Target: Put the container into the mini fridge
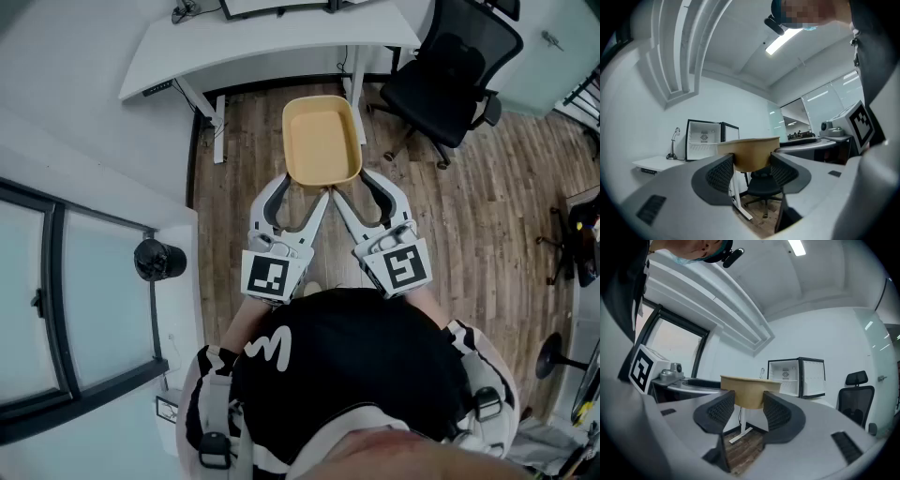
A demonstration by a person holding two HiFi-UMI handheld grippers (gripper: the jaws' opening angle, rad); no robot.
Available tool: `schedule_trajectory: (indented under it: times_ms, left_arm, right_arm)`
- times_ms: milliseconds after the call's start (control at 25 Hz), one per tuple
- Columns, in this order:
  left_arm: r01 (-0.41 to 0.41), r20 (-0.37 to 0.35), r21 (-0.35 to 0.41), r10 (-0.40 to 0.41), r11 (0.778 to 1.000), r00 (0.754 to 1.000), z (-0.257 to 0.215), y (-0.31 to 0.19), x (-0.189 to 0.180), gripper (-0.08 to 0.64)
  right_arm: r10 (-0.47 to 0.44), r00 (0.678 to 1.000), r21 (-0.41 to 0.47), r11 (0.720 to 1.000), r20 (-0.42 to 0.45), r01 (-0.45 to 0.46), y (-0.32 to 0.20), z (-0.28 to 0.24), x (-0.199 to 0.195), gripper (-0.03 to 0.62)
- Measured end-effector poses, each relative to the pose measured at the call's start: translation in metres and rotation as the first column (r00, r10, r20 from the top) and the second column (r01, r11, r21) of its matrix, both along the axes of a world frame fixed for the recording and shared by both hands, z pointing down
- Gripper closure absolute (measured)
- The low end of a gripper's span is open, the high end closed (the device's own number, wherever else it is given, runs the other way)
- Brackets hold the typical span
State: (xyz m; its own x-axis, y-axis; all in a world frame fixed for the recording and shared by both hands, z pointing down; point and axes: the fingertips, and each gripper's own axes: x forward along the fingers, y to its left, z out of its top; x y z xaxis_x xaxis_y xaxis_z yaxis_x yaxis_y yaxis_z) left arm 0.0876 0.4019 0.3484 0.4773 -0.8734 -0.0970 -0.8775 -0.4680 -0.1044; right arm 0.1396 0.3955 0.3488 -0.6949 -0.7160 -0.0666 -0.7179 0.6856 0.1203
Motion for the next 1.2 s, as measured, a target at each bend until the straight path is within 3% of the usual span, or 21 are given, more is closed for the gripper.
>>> schedule_trajectory:
  times_ms: [640,1200]
  left_arm:
    - [-0.008,0.002,-0.006,0.008,1.0,1.0,0.002,-0.002,-0.004,0.318]
    - [-0.017,0.005,-0.021,0.017,1.0,1.0,0.013,0.002,-0.029,0.318]
  right_arm:
    - [0.003,0.999,-0.018,1.0,0.038,-0.002,-0.002,0.003,-0.004,0.391]
    - [0.021,1.0,-0.015,1.0,0.013,-0.02,0.003,0.013,-0.029,0.39]
